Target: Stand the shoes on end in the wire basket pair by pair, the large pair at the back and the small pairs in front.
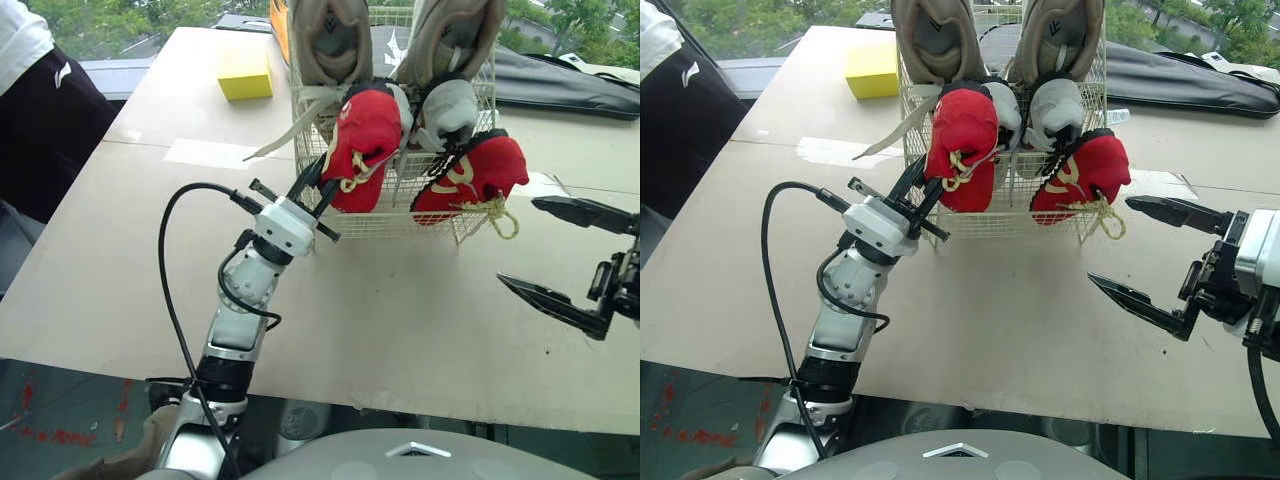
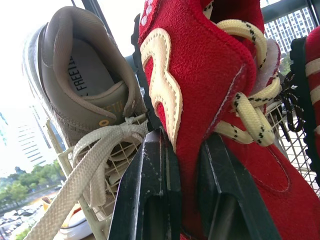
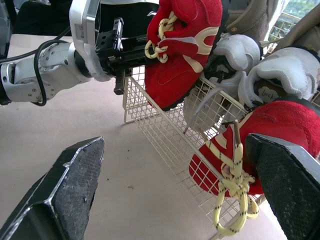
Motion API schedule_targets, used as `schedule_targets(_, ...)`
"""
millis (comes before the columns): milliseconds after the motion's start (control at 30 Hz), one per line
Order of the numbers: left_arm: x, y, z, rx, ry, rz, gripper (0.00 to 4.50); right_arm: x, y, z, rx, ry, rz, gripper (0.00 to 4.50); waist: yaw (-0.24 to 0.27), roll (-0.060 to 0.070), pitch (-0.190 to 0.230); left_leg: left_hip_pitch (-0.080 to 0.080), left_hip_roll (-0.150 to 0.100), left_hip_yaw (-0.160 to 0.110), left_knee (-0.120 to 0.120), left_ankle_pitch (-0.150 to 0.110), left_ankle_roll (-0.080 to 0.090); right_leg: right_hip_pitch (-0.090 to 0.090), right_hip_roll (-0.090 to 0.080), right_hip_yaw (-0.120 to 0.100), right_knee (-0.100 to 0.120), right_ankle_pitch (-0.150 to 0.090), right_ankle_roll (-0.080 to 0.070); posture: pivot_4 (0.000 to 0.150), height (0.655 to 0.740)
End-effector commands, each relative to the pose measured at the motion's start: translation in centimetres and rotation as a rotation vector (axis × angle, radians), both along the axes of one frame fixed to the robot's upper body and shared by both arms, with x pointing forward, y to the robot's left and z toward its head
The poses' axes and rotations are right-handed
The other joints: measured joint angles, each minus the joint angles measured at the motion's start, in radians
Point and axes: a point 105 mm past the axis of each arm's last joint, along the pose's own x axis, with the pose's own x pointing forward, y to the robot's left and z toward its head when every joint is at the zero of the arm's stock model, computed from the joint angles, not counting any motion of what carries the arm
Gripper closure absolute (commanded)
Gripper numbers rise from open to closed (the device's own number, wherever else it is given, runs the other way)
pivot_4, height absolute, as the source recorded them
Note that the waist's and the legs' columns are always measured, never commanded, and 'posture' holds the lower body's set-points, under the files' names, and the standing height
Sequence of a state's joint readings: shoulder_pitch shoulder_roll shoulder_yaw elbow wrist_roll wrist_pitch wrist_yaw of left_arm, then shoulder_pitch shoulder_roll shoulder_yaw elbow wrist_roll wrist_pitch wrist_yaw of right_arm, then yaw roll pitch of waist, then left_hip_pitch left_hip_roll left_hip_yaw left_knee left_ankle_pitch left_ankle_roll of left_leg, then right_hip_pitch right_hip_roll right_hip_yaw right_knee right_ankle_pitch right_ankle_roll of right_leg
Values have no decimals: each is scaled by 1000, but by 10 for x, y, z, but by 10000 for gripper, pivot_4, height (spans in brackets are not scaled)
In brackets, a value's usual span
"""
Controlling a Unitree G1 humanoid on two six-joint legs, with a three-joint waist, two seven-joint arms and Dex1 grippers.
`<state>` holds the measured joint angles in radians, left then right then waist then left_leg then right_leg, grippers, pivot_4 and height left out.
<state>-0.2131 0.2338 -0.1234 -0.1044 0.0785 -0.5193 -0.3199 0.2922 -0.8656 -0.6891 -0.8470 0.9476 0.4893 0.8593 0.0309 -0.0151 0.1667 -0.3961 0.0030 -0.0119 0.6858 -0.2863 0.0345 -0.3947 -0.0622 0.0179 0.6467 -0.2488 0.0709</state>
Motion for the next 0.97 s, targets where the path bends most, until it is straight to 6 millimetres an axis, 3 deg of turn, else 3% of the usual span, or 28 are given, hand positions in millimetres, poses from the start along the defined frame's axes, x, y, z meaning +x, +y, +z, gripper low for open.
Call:
schedule_targets(33,6,-10,-19,44,46,-8,43196,-4,2,9,1,-43,-4,0,2,1,-1,0,0,0,0,0,0,0,0,0,0,0,0,1500,7400)
schedule_targets(100,6,-10,-29,32,120,-43,43196,-5,3,7,-3,-33,-4,0,6,3,-6,1,0,0,0,0,0,1,0,0,0,0,0,1500,7400)
schedule_targets(133,4,-7,-32,1,171,-71,33208,-5,2,6,-2,-29,-6,0,6,4,-8,2,0,0,0,0,0,2,0,0,0,0,0,1500,7400)
schedule_targets(167,1,-2,-32,-16,186,-75,31183,-5,2,5,0,-26,-8,0,5,5,-10,2,0,0,0,0,0,2,0,0,0,0,0,1500,7400)
schedule_targets(267,-14,26,-22,-57,231,-79,16715,-4,-2,1,3,-12,-19,0,-7,7,-12,3,1,1,0,0,0,2,1,1,0,0,0,1500,7400)
schedule_targets(367,-28,37,-15,-25,255,-101,1848,-1,-9,-3,-7,-4,-40,0,-18,7,-12,3,3,0,-1,0,0,2,2,1,1,0,0,1500,7400)
schedule_targets(533,-42,46,-12,-83,442,-197,365,-1,-22,-14,-32,39,-57,0,-16,7,-12,3,3,1,0,0,0,2,3,2,0,0,0,1500,7400)
schedule_targets(700,-75,71,-37,6,791,-223,365,-1,-51,-44,-86,128,-124,0,-20,6,-11,2,5,1,-2,0,0,1,4,2,-3,-1,-1,1500,7400)
schedule_targets(867,-95,96,-56,104,956,-132,365,-7,-69,-62,-111,149,-178,0,-16,8,-10,3,5,3,-3,0,0,1,5,4,-3,-3,-5,1500,7400)
schedule_targets(967,-104,103,-54,74,1000,-174,365,-7,-77,-66,-118,143,-213,0,-16,7,-10,3,5,4,-3,0,0,1,5,5,-4,-4,-5,1500,7400)
